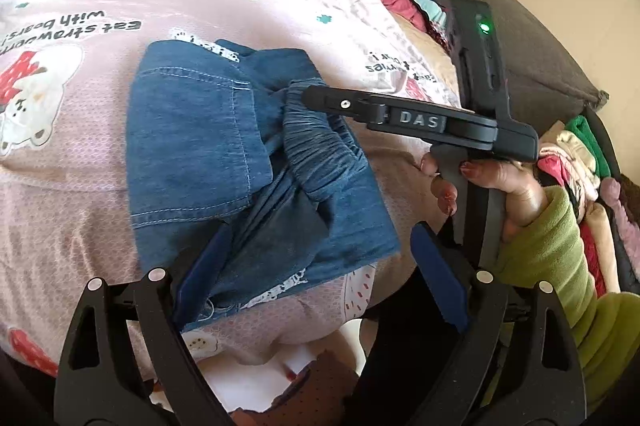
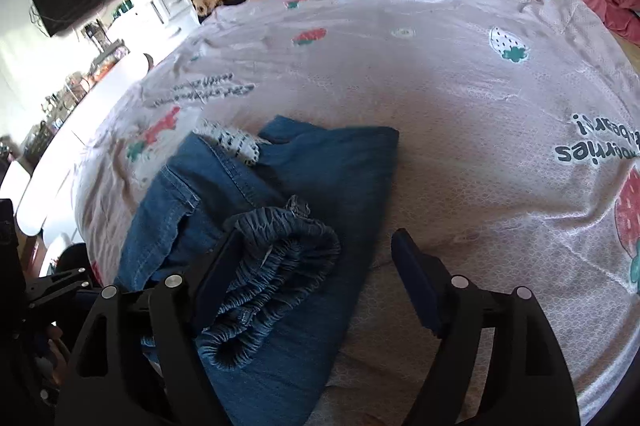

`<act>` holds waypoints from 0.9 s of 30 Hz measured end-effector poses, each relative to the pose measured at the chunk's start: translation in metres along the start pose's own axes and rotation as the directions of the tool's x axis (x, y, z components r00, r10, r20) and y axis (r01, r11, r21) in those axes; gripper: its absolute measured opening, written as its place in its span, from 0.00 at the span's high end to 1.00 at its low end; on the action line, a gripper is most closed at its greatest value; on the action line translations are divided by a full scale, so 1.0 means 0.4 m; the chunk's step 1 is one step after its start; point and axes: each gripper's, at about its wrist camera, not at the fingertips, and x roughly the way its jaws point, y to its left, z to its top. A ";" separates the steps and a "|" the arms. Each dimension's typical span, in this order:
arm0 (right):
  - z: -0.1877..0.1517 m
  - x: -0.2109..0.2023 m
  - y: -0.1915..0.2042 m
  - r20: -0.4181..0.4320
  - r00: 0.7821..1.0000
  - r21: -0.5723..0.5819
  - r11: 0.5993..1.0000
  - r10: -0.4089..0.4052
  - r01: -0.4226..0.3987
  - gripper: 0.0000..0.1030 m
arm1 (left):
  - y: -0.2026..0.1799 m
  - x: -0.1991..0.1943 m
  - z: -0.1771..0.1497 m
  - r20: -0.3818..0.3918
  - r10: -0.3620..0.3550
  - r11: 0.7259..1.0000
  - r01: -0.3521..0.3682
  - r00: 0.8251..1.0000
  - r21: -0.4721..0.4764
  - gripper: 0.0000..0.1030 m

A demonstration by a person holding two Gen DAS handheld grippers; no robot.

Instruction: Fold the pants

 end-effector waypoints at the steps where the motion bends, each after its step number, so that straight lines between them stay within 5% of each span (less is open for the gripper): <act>1: 0.000 -0.008 0.001 0.015 1.000 0.005 1.000 0.010 -0.010 0.27 | 0.005 -0.004 -0.002 0.002 0.000 1.000 0.000 1.000 -0.001 0.18; 13: -0.044 -0.182 -0.013 0.200 0.980 0.108 0.993 0.016 -0.038 0.20 | 0.002 -0.044 0.000 0.032 0.018 1.000 -0.018 0.999 0.002 0.15; 19: -0.063 -0.227 0.020 0.218 0.976 0.076 0.997 0.007 -0.024 0.20 | 0.007 -0.107 0.009 0.094 0.030 1.000 -0.030 0.995 0.002 0.12; 27: -0.078 -0.242 0.032 0.204 0.979 0.079 0.997 -0.017 0.000 0.20 | 0.126 -0.170 0.043 0.170 0.114 0.989 -0.096 0.979 -0.111 0.11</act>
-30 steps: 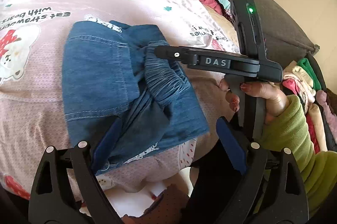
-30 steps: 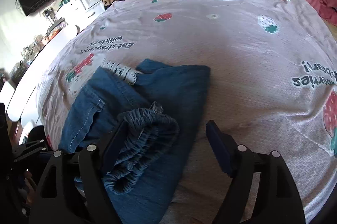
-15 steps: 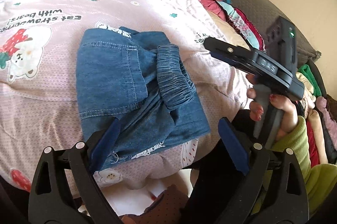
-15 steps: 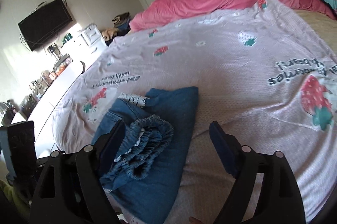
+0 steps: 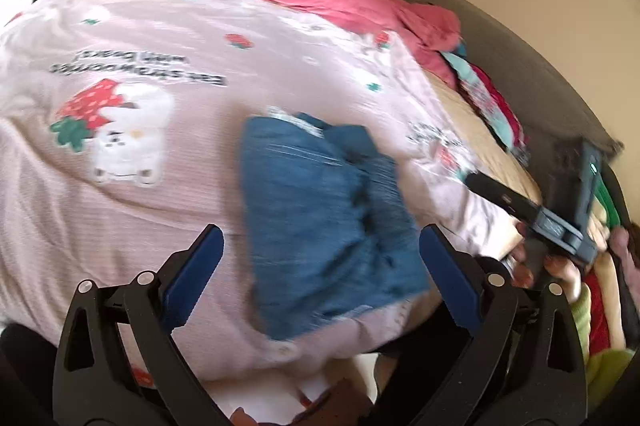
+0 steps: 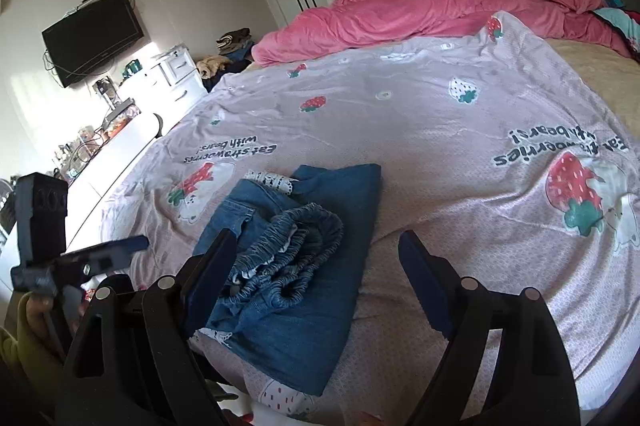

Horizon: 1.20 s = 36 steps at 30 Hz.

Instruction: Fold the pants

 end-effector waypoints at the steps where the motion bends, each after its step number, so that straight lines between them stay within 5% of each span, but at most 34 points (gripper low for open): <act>1: -0.002 0.004 -0.001 -0.008 1.000 0.003 1.000 -0.002 0.002 0.20 | 0.017 0.003 0.005 0.003 0.014 1.000 -0.014 1.000 -0.011 0.11; 8: -0.033 0.079 -0.011 -0.129 0.991 0.028 0.999 -0.016 0.020 0.31 | 0.066 0.070 0.018 -0.038 0.041 0.998 -0.043 0.998 -0.043 0.11; 13: -0.046 0.129 -0.032 -0.183 0.983 0.073 0.997 0.003 0.010 0.41 | 0.062 0.136 0.009 -0.093 0.006 0.999 -0.011 0.996 -0.053 0.23; 18: -0.046 0.177 -0.057 -0.229 0.972 0.122 0.992 0.054 -0.027 0.48 | 0.050 0.206 0.006 -0.145 -0.012 0.999 0.006 0.989 -0.047 0.48; 22: -0.045 0.208 -0.059 -0.254 0.962 0.124 0.990 0.100 -0.070 0.63 | 0.050 0.231 0.008 -0.155 0.007 0.999 -0.012 0.988 -0.032 0.49; 33: -0.037 0.258 -0.073 -0.269 0.954 0.122 0.987 0.136 -0.106 0.59 | 0.043 0.280 0.021 -0.160 0.014 1.000 -0.015 0.987 -0.006 0.49; 36: -0.040 0.249 -0.062 -0.247 0.956 0.097 0.986 0.159 -0.138 0.78 | 0.032 0.281 0.024 -0.153 0.008 1.000 -0.008 0.988 -0.005 0.58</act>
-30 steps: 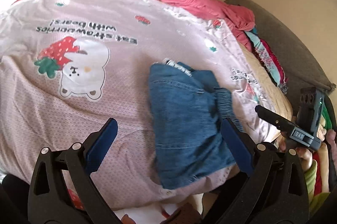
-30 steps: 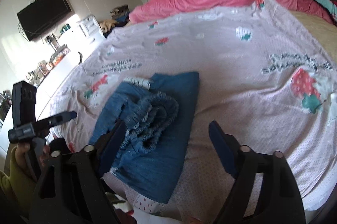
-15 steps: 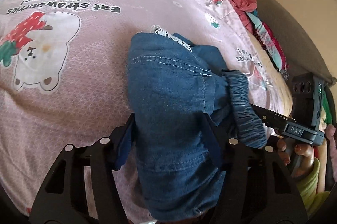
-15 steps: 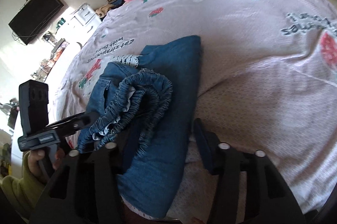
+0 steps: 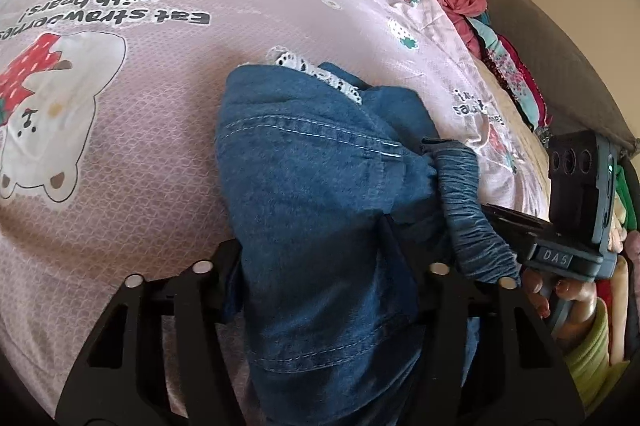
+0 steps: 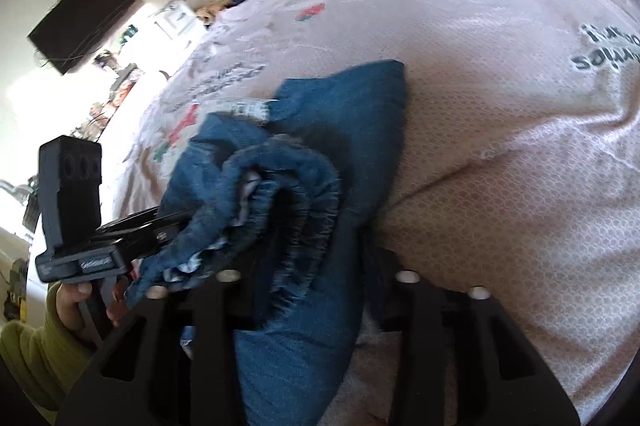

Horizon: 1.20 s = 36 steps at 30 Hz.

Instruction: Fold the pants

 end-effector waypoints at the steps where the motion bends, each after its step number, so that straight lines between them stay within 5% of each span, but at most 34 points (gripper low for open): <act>1: -0.002 -0.009 0.010 0.015 1.000 -0.019 1.000 0.002 -0.001 0.80 | -0.006 -0.007 -0.002 0.010 -0.003 1.000 0.002 1.000 0.004 0.60; 7: -0.020 -0.059 0.071 0.107 0.994 -0.096 0.995 -0.010 0.020 0.83 | -0.041 -0.080 -0.011 0.065 -0.089 0.996 0.088 0.994 0.021 0.63; 24: 0.135 -0.045 0.149 0.176 0.984 -0.194 0.978 -0.038 0.072 0.83 | -0.032 -0.113 0.129 0.142 -0.058 0.998 0.054 0.988 0.031 0.63; 36: 0.229 0.031 0.110 0.163 0.986 -0.139 0.988 -0.040 0.063 0.83 | 0.017 -0.066 0.195 0.175 -0.045 0.999 0.040 0.984 0.031 0.63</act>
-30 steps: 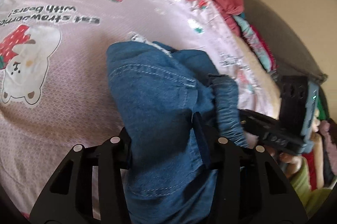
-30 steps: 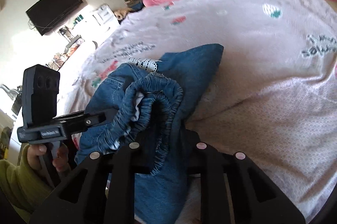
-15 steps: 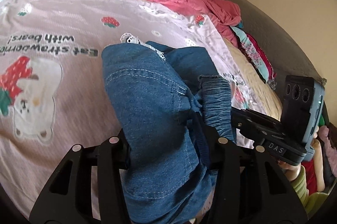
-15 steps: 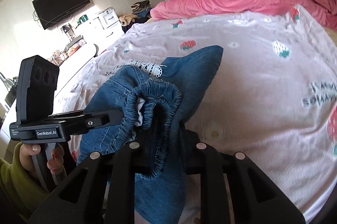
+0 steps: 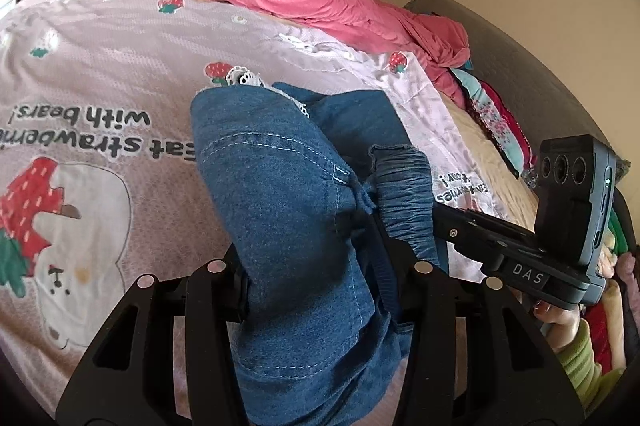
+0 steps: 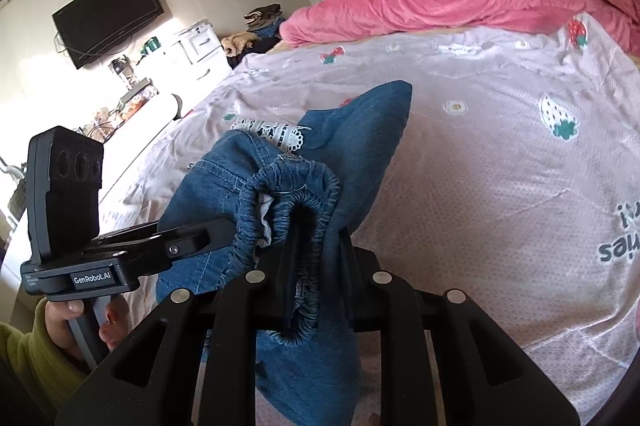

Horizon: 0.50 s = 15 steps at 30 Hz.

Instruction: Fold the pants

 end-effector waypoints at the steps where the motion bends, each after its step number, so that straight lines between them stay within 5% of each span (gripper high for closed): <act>1: -0.003 0.005 -0.005 -0.004 1.000 0.007 1.000 -0.003 0.003 0.83 | 0.004 0.007 -0.001 -0.002 0.001 1.000 -0.001 1.000 -0.003 0.63; 15: -0.038 0.076 -0.040 -0.076 0.993 0.038 0.995 -0.088 0.091 0.78 | 0.049 0.062 -0.027 -0.021 0.055 0.998 -0.056 0.998 -0.028 0.62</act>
